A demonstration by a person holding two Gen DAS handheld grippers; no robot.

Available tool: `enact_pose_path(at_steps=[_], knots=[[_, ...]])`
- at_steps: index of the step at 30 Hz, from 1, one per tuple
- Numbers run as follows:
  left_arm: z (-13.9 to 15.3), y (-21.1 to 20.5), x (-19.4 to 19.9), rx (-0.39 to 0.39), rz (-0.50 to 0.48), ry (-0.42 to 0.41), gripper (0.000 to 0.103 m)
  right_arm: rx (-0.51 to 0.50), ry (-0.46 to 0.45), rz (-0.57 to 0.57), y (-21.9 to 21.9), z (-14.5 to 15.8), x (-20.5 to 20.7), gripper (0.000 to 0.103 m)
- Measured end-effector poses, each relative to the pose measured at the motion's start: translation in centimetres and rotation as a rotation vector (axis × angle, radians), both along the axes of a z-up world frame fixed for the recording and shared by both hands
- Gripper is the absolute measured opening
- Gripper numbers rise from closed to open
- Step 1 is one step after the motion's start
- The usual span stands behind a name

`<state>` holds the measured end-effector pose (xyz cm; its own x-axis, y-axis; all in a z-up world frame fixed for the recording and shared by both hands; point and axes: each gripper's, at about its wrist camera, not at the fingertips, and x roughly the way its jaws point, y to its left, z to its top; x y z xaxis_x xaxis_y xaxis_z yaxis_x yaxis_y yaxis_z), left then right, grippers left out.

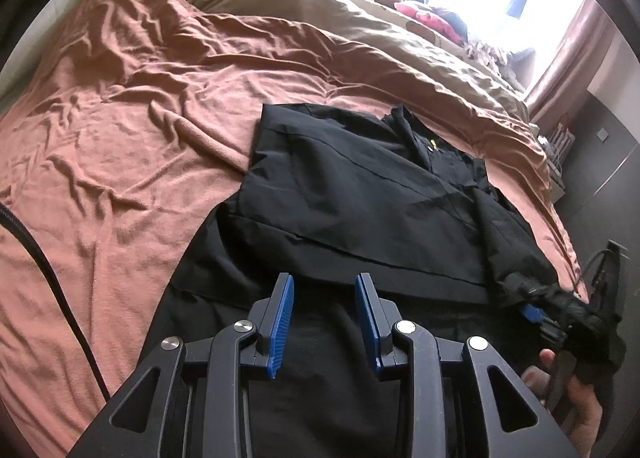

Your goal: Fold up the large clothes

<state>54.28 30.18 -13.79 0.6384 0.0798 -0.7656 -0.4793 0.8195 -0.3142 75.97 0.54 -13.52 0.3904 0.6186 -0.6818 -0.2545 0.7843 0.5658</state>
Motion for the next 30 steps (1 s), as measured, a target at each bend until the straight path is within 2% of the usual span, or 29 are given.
enact_pose_path(at_steps=[2,5,6,9,12,14,15,16,17,19,22,23,26,30], knots=[[-0.1,-0.2,0.1,0.005,-0.009,0.003,0.034,0.034,-0.010,-0.043,-2.3,0.5,-0.2,0.082],[-0.3,-0.6,0.2,0.019,-0.019,0.012,0.034,0.124,0.035,-0.149,-7.1,-0.6,-1.1,0.082],[-0.3,-0.7,0.2,0.019,-0.022,0.014,0.034,0.122,0.043,-0.200,-9.4,-1.3,-2.4,0.082],[-0.8,-1.0,0.7,0.023,-0.033,0.016,0.034,0.124,0.049,-0.352,-13.9,-2.0,-2.6,0.082],[-1.7,-1.2,1.2,0.015,-0.044,0.023,0.034,0.144,0.065,-0.453,-16.6,-3.2,-2.0,0.079],[-2.4,-1.1,1.6,0.002,-0.044,0.023,0.034,0.151,0.072,-0.485,-17.6,-4.1,-1.3,0.066],[-2.7,-1.1,1.8,-0.006,-0.043,0.024,0.034,0.149,0.077,-0.498,-17.8,-4.7,-0.8,0.048],[-2.9,-1.0,1.9,-0.013,-0.045,0.024,0.034,0.144,0.078,-0.516,-18.3,-5.1,-0.5,0.023],[-3.3,-0.9,2.2,-0.015,-0.049,0.032,0.034,0.148,0.074,-0.533,-18.6,-5.3,-0.2,0.017],[-3.6,-0.6,2.4,-0.008,-0.059,0.049,0.034,0.140,0.034,-0.559,-17.7,-4.8,-0.4,0.006],[-3.3,0.3,1.8,-0.010,-0.035,0.040,0.034,0.087,-0.091,-0.548,-14.7,-2.1,-1.3,0.003],[-3.2,0.5,1.7,-0.017,-0.029,0.035,0.034,0.100,-0.128,-0.530,-12.0,-1.9,-1.5,0.003],[-2.5,1.2,0.8,-0.022,-0.011,0.018,0.034,0.125,-0.224,-0.431,-8.4,0.4,-3.2,0.003],[-1.6,2.1,-0.6,-0.037,0.018,-0.004,0.034,0.159,-0.291,-0.320,-4.1,2.2,-5.6,0.003]])
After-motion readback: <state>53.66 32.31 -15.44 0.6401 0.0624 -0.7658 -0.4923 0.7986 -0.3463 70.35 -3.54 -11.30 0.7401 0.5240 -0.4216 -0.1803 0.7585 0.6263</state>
